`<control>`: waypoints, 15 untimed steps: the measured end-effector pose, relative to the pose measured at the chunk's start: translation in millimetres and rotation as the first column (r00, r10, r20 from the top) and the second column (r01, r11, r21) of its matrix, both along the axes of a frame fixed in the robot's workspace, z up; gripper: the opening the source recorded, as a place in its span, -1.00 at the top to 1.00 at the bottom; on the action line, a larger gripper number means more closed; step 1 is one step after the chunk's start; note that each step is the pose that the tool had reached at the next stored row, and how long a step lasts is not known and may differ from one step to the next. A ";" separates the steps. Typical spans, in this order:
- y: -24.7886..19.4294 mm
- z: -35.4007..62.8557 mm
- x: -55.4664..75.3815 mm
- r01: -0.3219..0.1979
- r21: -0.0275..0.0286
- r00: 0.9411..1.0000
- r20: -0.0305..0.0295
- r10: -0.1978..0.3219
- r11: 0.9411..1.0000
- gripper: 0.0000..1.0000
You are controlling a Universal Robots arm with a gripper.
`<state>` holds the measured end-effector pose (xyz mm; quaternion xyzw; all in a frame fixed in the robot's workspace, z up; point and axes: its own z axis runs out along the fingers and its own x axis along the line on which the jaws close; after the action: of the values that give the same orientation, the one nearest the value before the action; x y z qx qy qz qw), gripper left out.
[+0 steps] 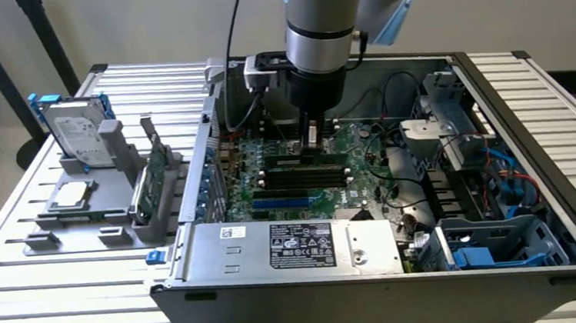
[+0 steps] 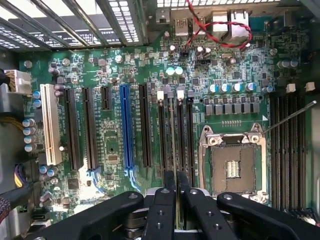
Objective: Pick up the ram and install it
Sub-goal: 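Pick up the ram and move it above insertion slot, then insert the ram into the slot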
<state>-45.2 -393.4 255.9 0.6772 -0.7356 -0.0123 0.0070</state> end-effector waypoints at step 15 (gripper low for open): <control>-3.1 -3.4 0.0 0.000 0.000 1.000 -0.001 0.000 1.000 0.73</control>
<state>-45.2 -396.4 252.5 0.6772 -0.7356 -0.0126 0.0072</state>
